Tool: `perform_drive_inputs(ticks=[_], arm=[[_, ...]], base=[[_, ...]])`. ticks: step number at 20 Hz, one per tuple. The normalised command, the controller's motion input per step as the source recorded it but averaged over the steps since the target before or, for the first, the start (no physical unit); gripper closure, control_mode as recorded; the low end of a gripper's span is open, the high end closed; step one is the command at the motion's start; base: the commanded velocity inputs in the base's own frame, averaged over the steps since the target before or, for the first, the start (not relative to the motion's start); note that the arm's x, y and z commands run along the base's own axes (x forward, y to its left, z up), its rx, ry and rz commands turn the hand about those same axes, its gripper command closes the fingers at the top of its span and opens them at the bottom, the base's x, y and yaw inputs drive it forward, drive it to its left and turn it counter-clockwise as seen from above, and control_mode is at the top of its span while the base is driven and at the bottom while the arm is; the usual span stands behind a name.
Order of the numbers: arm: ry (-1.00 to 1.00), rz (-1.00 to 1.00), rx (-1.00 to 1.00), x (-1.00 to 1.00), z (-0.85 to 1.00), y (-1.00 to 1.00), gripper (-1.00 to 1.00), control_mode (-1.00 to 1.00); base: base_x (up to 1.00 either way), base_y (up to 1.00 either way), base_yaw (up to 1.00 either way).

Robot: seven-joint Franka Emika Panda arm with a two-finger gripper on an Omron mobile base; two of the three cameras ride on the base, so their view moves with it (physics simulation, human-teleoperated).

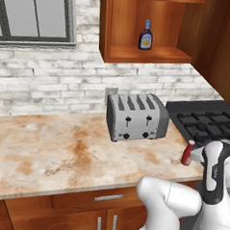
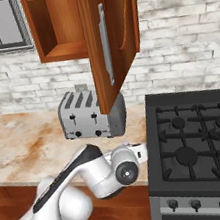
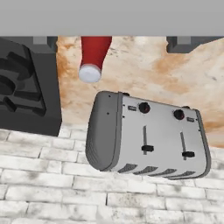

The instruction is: Take 2 condiments from the cabinet and move them on the counter near the stove.Make sure the condiments are lined up with each other, next to each other.

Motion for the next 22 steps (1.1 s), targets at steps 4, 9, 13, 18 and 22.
perform_drive_inputs(ticks=[4,9,13,18,22], arm=[[0.00,0.02,0.00,-0.46,0.64,0.36,-1.00,-1.00],[-0.01,0.00,0.00,-0.19,0.68,0.49,-1.00,-1.00],[-0.01,0.00,0.00,-0.12,0.71,0.53,-1.00,-1.00],[0.02,0.00,0.01,-0.05,0.89,0.39,-1.00,-1.00],[0.03,0.00,0.01,0.00,0.88,0.37,-1.00,-1.00]], base=[[0.00,0.00,0.00],[0.00,0.00,0.00],[0.00,0.00,0.00],[0.00,0.00,0.00],[0.00,0.00,0.00]])
